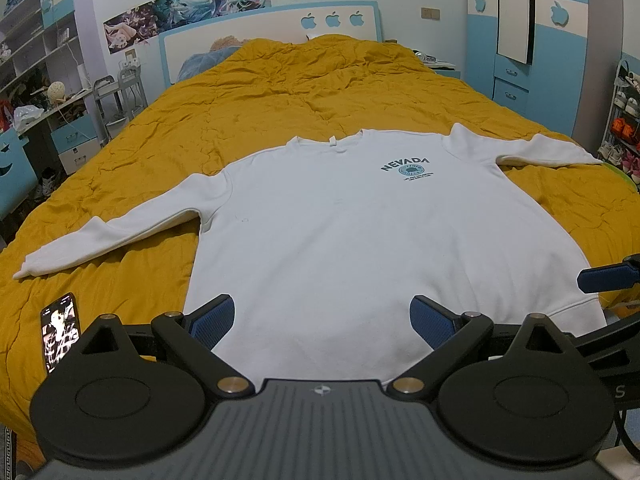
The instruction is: Fold small clothes
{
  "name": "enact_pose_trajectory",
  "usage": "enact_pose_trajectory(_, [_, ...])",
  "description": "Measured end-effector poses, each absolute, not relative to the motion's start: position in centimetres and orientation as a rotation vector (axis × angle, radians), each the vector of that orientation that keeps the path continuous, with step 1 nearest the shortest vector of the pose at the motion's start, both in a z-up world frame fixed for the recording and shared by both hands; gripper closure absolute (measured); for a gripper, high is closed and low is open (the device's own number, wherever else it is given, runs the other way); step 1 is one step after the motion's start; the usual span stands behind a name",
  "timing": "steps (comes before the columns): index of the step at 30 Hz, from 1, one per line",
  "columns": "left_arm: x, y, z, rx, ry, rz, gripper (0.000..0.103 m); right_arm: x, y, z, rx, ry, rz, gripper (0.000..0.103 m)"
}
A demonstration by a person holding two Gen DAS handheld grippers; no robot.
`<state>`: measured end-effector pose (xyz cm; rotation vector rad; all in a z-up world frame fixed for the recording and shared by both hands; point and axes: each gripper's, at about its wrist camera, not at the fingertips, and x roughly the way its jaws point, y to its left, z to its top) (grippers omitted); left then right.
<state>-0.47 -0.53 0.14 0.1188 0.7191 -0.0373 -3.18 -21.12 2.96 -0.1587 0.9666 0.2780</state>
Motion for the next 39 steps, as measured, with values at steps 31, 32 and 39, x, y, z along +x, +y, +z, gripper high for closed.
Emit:
enact_pose_trajectory(31, [5.2, 6.1, -1.0, -0.125, 0.699, 0.021, 0.0, 4.1, -21.2, 1.7, -0.088, 0.74, 0.335, 0.02])
enact_pose_trajectory(32, [5.7, 6.8, -1.0, -0.138, 0.7, 0.037, 0.0, 4.8, -21.2, 1.5, -0.088, 0.738, 0.326, 0.02])
enact_pose_trajectory(39, [8.9, 14.6, -1.1, -0.263, 0.681, 0.189, 0.0, 9.7, -20.4, 0.3, -0.076, 0.732, 0.293, 0.02])
